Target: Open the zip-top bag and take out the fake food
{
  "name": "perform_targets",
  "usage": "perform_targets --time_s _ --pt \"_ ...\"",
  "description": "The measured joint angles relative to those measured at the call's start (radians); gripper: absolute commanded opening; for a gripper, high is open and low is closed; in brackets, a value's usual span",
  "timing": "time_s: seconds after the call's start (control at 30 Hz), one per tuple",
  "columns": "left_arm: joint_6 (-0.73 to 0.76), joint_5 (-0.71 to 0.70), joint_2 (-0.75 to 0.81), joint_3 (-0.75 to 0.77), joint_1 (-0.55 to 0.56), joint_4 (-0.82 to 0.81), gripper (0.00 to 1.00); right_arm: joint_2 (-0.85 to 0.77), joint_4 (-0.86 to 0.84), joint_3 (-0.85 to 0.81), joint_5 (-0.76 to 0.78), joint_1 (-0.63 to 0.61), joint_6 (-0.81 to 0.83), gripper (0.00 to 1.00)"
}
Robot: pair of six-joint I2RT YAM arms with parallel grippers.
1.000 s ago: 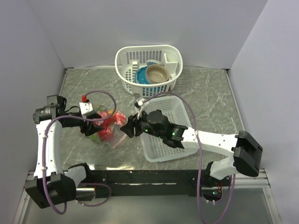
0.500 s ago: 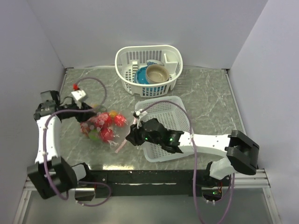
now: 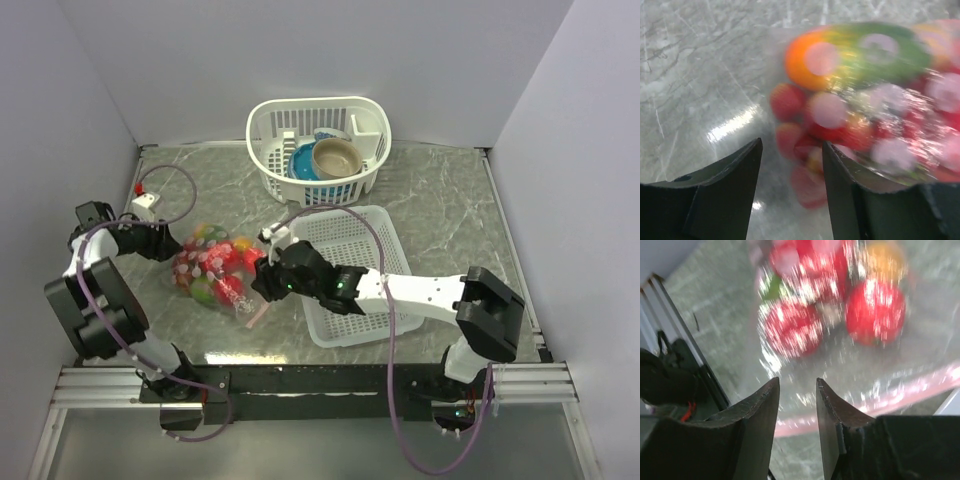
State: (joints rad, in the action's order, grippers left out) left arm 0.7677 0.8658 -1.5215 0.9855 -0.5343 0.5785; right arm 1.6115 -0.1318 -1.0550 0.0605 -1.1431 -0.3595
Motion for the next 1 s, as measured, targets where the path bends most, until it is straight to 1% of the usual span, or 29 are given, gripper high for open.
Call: perform_targets --time_s 0.1,0.2,0.23,0.3,0.33,0.4,0.43,0.5,0.57,0.6,0.63,0.7,0.77,0.8,0.83,0.9,1.0 --pt "-0.024 -0.002 -0.099 0.027 0.012 -0.045 0.58 0.001 0.01 -0.065 0.011 0.0 0.029 0.45" --pt "0.0 -0.008 -0.128 0.014 0.056 -0.042 0.6 0.055 0.025 -0.194 0.022 0.001 0.063 0.45" --pt "0.014 -0.006 -0.124 0.005 0.074 -0.035 0.6 0.097 0.031 -0.261 0.023 0.006 0.074 0.44" --pt "0.059 0.0 -0.108 -0.016 0.13 0.002 0.59 0.173 0.032 -0.357 0.015 0.011 0.089 0.43" --pt "0.077 0.003 -0.103 -0.021 0.15 0.027 0.59 0.22 0.036 -0.406 0.006 0.017 0.093 0.4" --pt "0.113 0.016 -0.096 -0.02 0.184 0.094 0.58 0.291 0.044 -0.457 -0.007 0.03 0.097 0.37" --pt "0.128 0.021 -0.095 -0.015 0.186 0.127 0.58 0.319 0.052 -0.467 -0.011 0.037 0.096 0.33" --pt "0.148 0.027 -0.095 0.013 0.163 0.193 0.58 0.36 0.078 -0.466 -0.02 0.048 0.096 0.32" --pt "0.169 0.051 -0.105 0.082 0.1 0.269 0.58 0.388 0.108 -0.444 -0.023 0.055 0.087 0.28" --pt "0.183 0.064 -0.12 0.138 0.058 0.306 0.61 0.388 0.116 -0.426 -0.022 0.058 0.084 0.26" --pt "0.198 0.079 -0.145 0.199 0.014 0.333 0.63 0.386 0.126 -0.401 -0.019 0.061 0.075 0.24" --pt "0.235 0.107 -0.194 0.298 -0.053 0.378 0.65 0.38 0.132 -0.364 -0.018 0.061 0.06 0.23" --pt "0.271 0.131 -0.232 0.339 -0.092 0.408 0.71 0.362 0.122 -0.314 -0.014 0.06 0.041 0.23" --pt "0.29 0.139 -0.242 0.329 -0.097 0.427 0.75 0.343 0.106 -0.275 -0.012 0.057 0.032 0.23" --pt "0.301 0.145 -0.246 0.311 -0.093 0.443 0.77 0.325 0.1 -0.247 -0.008 0.056 0.025 0.22" --pt "0.317 0.149 -0.246 0.249 -0.06 0.464 0.83 0.288 0.092 -0.198 -0.004 0.053 0.011 0.21" --pt "0.319 0.145 -0.245 0.154 0.043 0.478 0.84 0.264 0.084 -0.161 0.0 0.046 -0.004 0.2"
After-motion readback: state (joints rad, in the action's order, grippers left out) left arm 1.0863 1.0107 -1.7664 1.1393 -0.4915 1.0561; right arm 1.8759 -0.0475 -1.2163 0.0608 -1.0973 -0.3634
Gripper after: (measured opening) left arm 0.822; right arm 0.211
